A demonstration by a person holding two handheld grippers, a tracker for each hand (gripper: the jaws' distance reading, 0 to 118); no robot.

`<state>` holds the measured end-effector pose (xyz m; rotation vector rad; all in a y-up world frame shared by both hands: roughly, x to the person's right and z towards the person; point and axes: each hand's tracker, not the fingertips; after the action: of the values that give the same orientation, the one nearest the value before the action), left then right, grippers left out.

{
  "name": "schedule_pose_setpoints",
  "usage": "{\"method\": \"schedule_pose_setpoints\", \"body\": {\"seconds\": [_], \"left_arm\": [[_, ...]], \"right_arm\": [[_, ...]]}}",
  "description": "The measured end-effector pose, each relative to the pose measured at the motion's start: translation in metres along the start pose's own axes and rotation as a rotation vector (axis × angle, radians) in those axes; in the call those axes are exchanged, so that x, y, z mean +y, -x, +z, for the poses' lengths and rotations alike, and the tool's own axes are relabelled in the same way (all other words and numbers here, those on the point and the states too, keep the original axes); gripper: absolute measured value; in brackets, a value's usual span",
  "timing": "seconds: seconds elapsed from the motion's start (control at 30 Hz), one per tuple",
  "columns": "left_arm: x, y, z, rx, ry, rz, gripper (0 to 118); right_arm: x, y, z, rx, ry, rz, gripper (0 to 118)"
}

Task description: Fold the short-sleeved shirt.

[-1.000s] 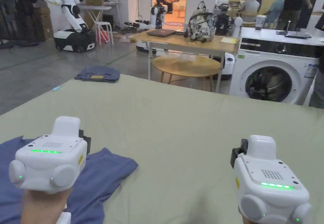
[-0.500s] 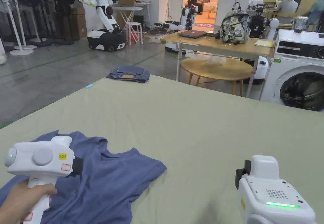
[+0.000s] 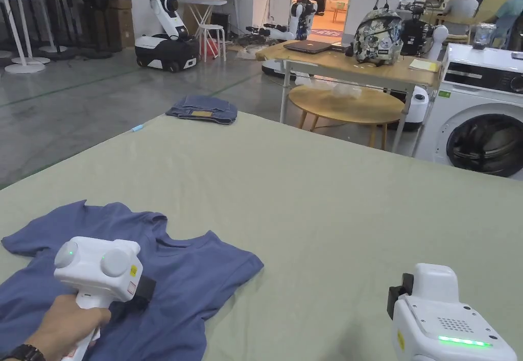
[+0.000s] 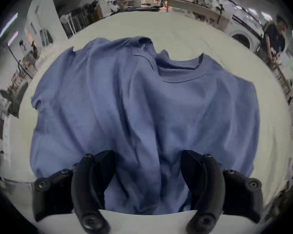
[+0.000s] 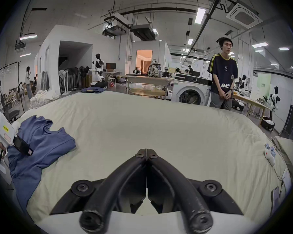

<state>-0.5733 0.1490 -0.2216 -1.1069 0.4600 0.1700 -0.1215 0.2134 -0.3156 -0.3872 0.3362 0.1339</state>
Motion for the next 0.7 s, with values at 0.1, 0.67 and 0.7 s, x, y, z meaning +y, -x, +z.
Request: {"method": "schedule_pose_setpoints", "body": {"seconds": [0.1,0.67,0.7], "left_arm": [[-0.004,-0.009,0.005,0.063,-0.063,-0.042,6],[0.013,0.038,0.098,-0.132,-0.440,0.141,0],[0.017,0.036,0.110,-0.139,-0.478,0.129,0]], "right_arm": [[-0.002,-0.002,-0.001,-0.004,0.008,-0.003,0],[0.000,-0.026,0.010,-0.036,-0.006,-0.061,0],[0.001,-0.028,0.012,-0.039,-0.010,-0.067,0]]}}
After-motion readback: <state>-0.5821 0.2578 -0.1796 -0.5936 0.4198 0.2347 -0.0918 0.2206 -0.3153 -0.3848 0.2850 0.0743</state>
